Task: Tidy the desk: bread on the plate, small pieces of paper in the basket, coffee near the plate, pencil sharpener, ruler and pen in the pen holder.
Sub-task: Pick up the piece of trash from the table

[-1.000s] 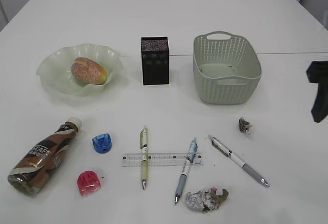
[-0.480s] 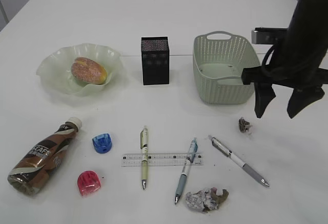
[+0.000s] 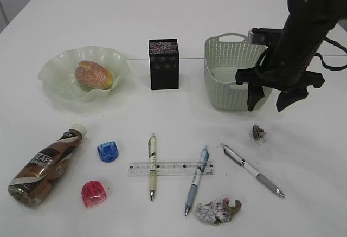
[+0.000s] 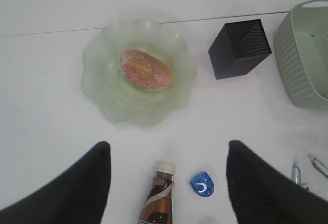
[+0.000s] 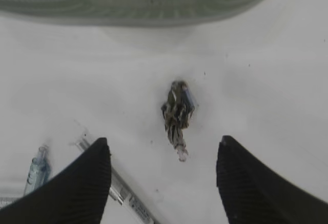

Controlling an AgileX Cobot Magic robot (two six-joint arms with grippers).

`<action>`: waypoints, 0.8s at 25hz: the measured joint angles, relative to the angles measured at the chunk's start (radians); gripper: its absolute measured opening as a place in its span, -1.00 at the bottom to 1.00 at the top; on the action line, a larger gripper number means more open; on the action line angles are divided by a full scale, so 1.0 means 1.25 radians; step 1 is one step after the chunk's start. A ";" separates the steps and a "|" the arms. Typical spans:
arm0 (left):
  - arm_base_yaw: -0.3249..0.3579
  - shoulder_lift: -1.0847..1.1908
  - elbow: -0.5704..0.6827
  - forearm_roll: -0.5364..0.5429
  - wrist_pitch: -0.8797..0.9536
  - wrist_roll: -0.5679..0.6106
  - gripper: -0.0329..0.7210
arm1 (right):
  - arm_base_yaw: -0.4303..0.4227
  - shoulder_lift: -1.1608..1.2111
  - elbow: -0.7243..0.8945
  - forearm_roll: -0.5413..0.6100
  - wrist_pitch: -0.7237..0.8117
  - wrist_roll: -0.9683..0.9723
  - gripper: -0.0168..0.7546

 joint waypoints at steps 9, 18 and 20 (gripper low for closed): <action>0.000 0.000 0.000 0.003 0.000 0.000 0.42 | 0.000 0.018 0.036 -0.039 -0.076 0.000 0.28; 0.000 0.000 0.000 0.004 0.000 0.000 0.41 | 0.000 0.024 0.111 -0.041 -0.210 0.020 0.28; 0.000 0.000 0.000 0.004 0.000 0.000 0.41 | 0.000 0.024 0.126 -0.041 -0.244 0.033 0.28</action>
